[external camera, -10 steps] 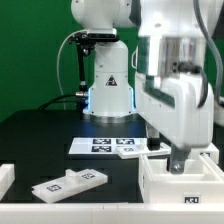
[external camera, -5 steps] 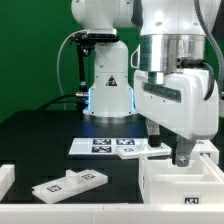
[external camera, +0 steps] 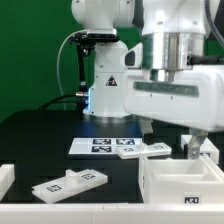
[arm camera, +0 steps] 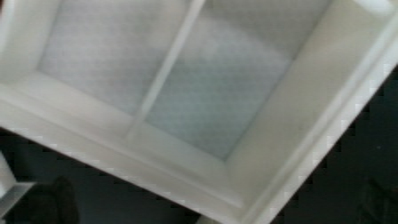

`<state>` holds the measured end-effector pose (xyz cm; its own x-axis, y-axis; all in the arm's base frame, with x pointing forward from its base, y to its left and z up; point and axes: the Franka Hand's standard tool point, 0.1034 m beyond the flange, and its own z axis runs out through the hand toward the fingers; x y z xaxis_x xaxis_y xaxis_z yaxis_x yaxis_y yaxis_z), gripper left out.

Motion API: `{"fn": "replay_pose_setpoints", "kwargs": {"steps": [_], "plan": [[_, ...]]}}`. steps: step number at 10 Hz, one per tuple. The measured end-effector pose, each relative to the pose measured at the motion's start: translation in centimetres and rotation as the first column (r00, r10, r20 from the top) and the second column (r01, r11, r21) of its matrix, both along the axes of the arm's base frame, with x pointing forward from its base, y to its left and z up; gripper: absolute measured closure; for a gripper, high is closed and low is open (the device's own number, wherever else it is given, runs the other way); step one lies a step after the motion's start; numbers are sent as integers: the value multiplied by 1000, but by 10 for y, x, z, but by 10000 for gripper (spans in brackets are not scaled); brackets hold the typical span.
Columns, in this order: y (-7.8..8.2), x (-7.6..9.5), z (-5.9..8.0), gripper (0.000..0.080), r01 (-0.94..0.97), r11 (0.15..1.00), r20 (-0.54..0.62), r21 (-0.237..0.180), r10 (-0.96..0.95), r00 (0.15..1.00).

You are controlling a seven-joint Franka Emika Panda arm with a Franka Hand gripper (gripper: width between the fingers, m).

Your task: Assemble cabinet

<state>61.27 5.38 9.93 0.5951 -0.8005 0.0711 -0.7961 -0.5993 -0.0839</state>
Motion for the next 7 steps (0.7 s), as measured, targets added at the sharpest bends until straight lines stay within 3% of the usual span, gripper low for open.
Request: {"fn": "replay_pose_setpoints", "kwargs": {"steps": [4, 6, 7], "plan": [[-1, -1, -2, 2, -234, 972, -7, -26, 234, 972], [-16, -13, -8, 2, -434, 901, -1, 8, 434, 901], [-10, -19, -11, 2, -475, 880, -11, 4, 475, 880]]}}
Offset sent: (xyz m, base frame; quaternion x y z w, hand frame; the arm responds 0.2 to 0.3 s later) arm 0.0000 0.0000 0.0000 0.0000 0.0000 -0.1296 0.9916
